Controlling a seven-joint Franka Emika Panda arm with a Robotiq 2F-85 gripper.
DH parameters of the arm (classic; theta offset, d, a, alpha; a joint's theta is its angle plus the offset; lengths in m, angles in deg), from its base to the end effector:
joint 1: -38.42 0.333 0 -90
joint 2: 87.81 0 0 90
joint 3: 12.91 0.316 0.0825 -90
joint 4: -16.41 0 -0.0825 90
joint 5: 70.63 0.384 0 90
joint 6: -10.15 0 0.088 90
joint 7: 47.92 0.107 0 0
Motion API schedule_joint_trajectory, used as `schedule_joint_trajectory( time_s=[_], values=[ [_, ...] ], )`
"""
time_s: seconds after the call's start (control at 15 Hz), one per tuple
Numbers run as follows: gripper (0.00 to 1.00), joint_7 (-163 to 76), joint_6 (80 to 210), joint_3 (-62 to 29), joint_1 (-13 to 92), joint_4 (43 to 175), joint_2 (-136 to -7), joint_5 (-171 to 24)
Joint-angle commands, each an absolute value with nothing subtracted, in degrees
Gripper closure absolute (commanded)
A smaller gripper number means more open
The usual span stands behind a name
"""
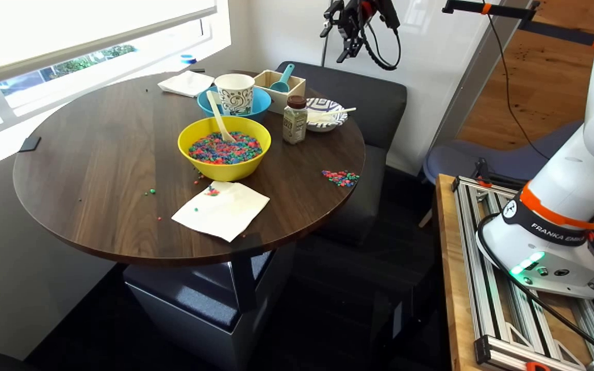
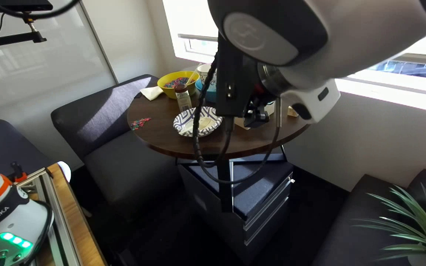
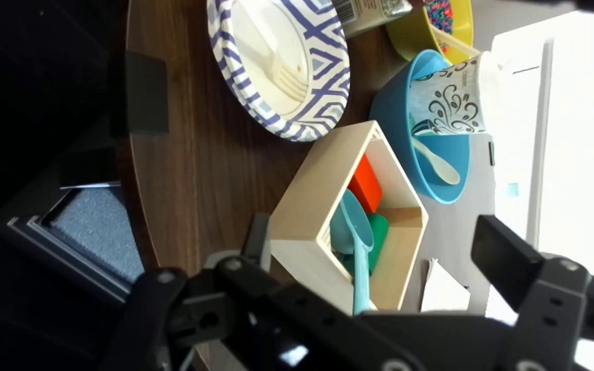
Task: Use the blue spoon to get cereal from the yellow bowl, then pour the cereal in the white cup
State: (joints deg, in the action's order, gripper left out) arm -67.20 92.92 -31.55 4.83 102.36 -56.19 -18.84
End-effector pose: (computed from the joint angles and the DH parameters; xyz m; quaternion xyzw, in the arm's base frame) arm 0.4924 -0.4288 0.3552 -0.8391 0.3244 0.0059 0.4367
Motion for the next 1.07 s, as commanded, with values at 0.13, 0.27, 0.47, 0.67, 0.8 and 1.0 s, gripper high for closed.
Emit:
schedule_joint_trajectory(
  time_s=[0.13,0.27,0.47,0.67,0.8,1.0],
  values=[
    [0.0,-63.8,91.2,-27.9,2.3,95.1,-49.8,-19.0],
    [0.0,-63.1,91.0,-27.6,2.2,93.2,-48.5,-19.0],
    [0.0,-67.0,91.3,-26.1,1.6,91.5,-46.8,-18.1],
    [0.0,-72.6,89.5,-23.4,0.0,88.7,-43.5,-16.9],
    [0.0,-75.6,89.7,-21.1,-1.7,86.6,-40.8,-14.2],
    [0.0,-77.2,92.1,-18.9,-4.1,83.4,-36.9,-7.5]
  ],
)
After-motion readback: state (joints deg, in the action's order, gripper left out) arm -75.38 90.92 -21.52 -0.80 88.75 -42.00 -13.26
